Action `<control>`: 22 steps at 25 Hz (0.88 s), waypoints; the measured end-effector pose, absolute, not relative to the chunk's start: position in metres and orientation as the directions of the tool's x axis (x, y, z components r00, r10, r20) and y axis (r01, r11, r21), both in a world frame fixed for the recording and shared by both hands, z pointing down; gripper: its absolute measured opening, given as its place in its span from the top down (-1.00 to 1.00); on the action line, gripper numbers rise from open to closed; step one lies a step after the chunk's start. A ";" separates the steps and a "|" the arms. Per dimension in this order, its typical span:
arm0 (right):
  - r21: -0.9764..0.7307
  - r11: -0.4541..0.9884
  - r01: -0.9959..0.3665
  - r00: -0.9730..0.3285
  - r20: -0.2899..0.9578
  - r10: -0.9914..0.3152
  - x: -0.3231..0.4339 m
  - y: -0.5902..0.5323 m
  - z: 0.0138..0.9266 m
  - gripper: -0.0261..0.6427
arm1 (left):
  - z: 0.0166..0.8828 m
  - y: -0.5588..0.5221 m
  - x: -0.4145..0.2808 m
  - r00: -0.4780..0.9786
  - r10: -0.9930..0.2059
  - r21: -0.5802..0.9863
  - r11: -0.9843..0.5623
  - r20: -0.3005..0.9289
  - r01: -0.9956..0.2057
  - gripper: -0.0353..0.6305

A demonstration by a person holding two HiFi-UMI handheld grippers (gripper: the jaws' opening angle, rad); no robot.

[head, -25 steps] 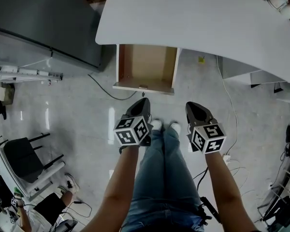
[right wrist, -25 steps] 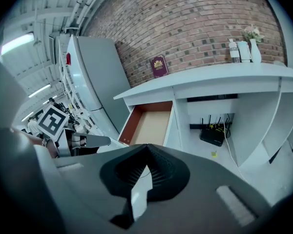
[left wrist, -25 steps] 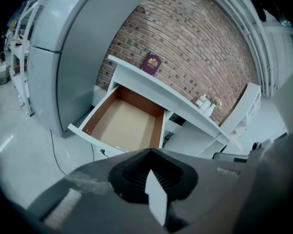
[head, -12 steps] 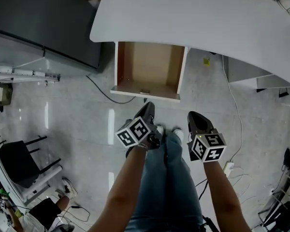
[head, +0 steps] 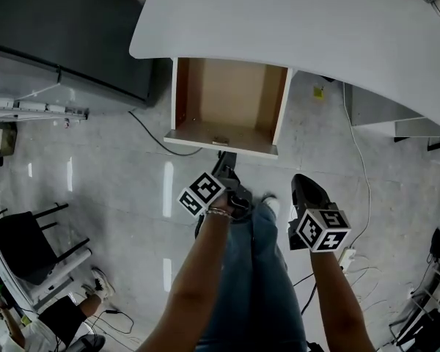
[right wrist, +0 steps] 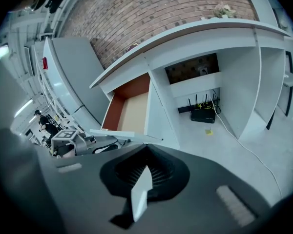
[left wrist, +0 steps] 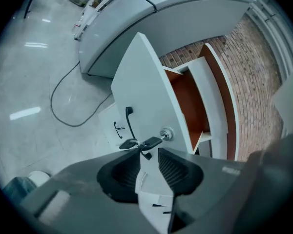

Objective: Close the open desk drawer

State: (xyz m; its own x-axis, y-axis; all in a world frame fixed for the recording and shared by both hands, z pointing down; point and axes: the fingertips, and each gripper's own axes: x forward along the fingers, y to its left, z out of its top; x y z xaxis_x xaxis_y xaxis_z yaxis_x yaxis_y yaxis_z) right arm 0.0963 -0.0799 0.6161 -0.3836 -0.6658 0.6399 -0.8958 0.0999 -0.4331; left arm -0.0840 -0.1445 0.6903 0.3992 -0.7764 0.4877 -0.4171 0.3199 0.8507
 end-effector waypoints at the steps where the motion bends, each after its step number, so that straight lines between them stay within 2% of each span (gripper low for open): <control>1: -0.436 0.102 -0.894 -0.388 0.640 -0.663 0.097 -0.080 0.617 0.93 | 0.694 -0.146 -0.083 0.394 -0.779 0.852 0.327 0.488 -0.409 0.59; 13: -0.441 0.099 -0.892 -0.398 0.662 -0.635 0.103 -0.078 0.634 0.93 | 0.728 -0.162 -0.087 0.320 -0.793 0.841 0.407 0.519 -0.357 0.59; 18: -0.461 0.100 -0.881 -0.416 0.657 -0.629 0.094 -0.081 0.636 0.92 | 0.731 -0.164 -0.086 0.321 -0.832 0.883 0.364 0.451 -0.296 0.54; 22: -0.486 0.085 -0.870 -0.427 0.654 -0.624 0.086 -0.081 0.638 0.93 | 0.732 -0.169 -0.083 0.331 -0.875 0.933 0.304 0.354 -0.192 0.54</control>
